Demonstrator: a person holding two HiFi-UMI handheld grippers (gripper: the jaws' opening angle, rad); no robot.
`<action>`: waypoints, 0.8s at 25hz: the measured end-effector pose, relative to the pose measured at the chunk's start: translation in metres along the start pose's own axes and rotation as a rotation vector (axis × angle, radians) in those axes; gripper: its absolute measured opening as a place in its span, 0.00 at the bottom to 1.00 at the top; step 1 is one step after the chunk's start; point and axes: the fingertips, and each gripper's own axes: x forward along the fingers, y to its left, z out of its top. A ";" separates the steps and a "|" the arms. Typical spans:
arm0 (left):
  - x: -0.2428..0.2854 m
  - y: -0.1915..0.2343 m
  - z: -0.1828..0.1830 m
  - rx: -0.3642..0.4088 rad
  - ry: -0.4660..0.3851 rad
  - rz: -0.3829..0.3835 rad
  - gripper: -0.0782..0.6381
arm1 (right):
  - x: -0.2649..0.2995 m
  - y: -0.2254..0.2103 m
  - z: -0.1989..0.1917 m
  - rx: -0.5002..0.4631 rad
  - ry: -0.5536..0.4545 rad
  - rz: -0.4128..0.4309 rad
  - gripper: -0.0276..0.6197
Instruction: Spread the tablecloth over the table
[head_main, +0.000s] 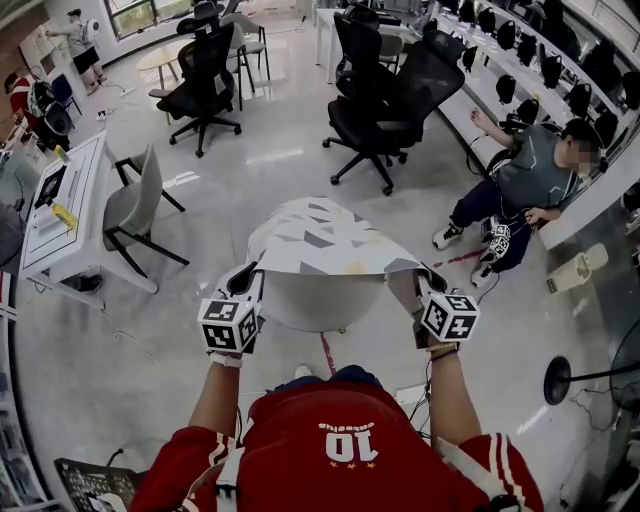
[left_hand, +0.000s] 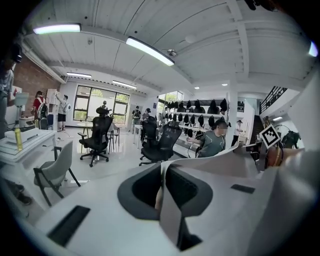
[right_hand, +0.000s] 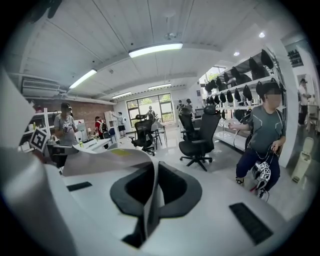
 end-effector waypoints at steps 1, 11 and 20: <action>-0.003 -0.002 -0.005 0.001 0.010 0.005 0.15 | -0.002 -0.001 -0.003 0.006 0.001 0.005 0.07; -0.060 -0.020 -0.042 0.009 0.070 0.138 0.19 | -0.014 -0.006 -0.028 0.051 0.035 0.060 0.07; -0.112 -0.002 -0.013 -0.044 -0.040 0.234 0.18 | 0.001 0.028 -0.068 -0.026 0.169 0.133 0.07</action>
